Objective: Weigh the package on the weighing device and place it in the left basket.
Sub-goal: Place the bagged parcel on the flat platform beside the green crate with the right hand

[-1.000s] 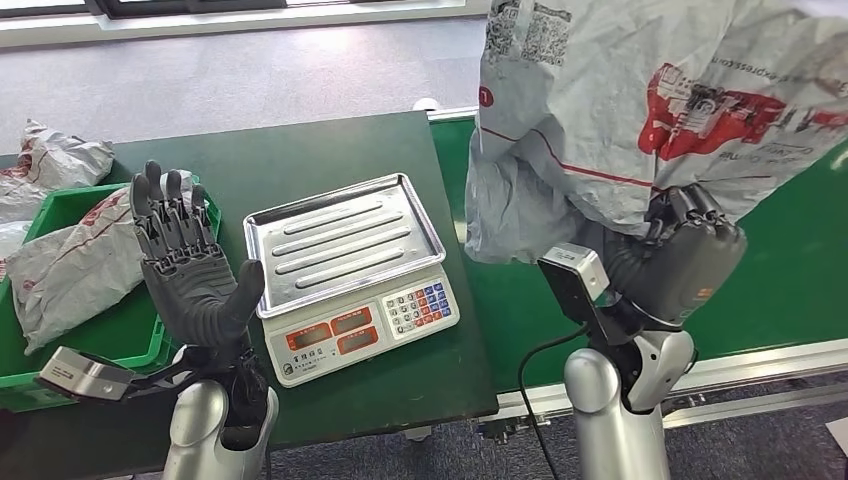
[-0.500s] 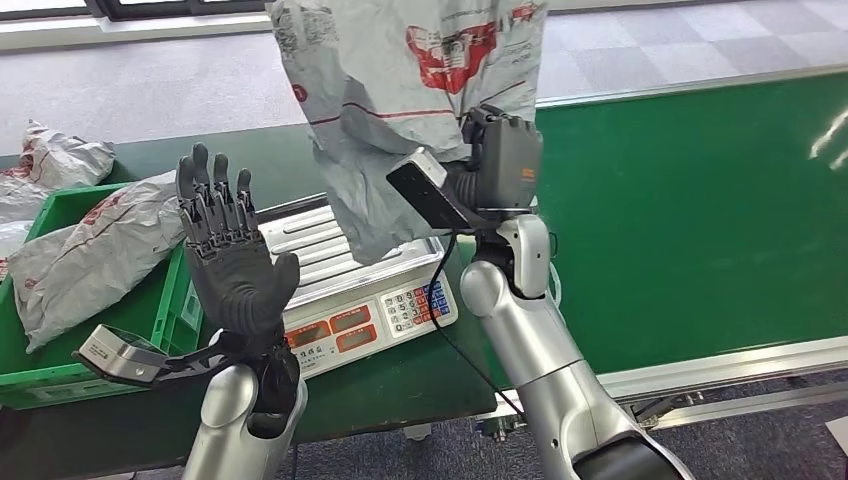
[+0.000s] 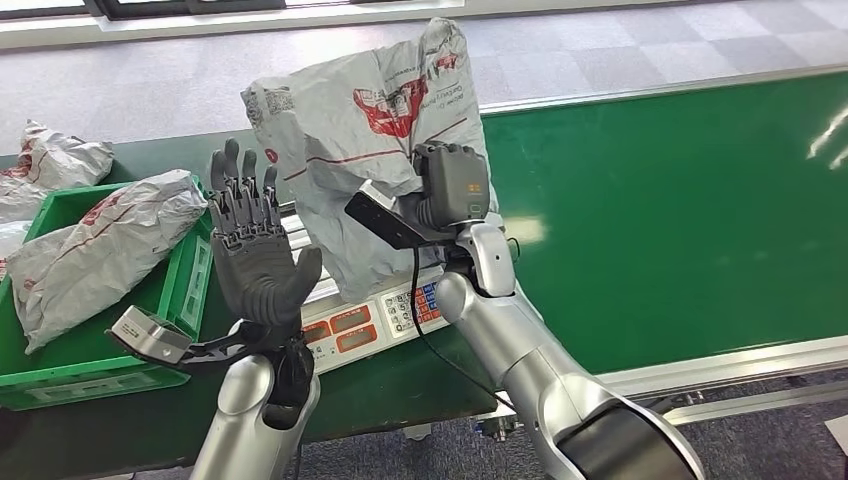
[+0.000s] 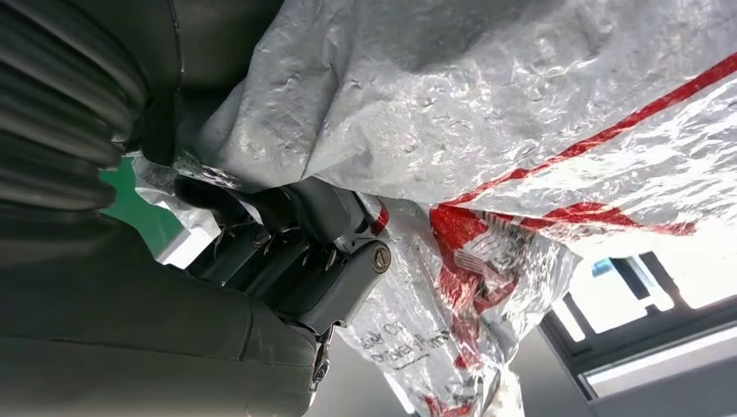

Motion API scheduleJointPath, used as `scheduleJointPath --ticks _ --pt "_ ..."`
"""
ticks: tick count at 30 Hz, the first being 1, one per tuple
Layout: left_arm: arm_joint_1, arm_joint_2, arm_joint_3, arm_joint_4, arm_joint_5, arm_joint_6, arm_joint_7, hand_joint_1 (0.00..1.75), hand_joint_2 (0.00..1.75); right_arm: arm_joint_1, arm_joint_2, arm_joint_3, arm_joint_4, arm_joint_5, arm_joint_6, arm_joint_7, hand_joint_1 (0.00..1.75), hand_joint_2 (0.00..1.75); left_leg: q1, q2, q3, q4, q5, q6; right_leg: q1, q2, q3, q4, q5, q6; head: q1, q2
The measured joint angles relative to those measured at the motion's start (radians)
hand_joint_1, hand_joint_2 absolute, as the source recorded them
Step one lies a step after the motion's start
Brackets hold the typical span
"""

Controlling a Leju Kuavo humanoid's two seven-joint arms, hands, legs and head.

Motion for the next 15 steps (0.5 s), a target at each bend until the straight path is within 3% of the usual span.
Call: scheduleJointPath --ticks 6,12,15 --pt "-0.006 0.0 -0.001 0.018 0.008 -0.007 0.0 0.0 1.75 -0.008 0.0 0.004 0.034 -0.055 0.068 -0.028 1.75 1.75 0.0 0.0 0.0 0.0 0.0 0.0 0.0 0.0 0.0 0.0 0.0 0.0 0.0 0.0" --pt "-0.026 0.0 -0.001 0.047 0.025 -0.039 -0.013 0.0 1.75 -0.016 0.001 0.026 0.071 -0.212 0.416 -0.203 1.75 1.75 0.0 0.0 0.0 0.0 0.0 0.0 0.0 0.0 0.0 0.0 0.0 0.0 0.0 0.0" --pt "-0.035 0.0 -0.001 0.059 0.029 -0.05 -0.017 0.0 1.75 -0.02 0.002 0.054 0.092 -0.24 0.523 -0.247 1.75 1.75 0.0 0.0 0.0 0.0 0.0 0.0 0.0 0.0 0.0 0.0 0.0 0.0 0.0 0.0"
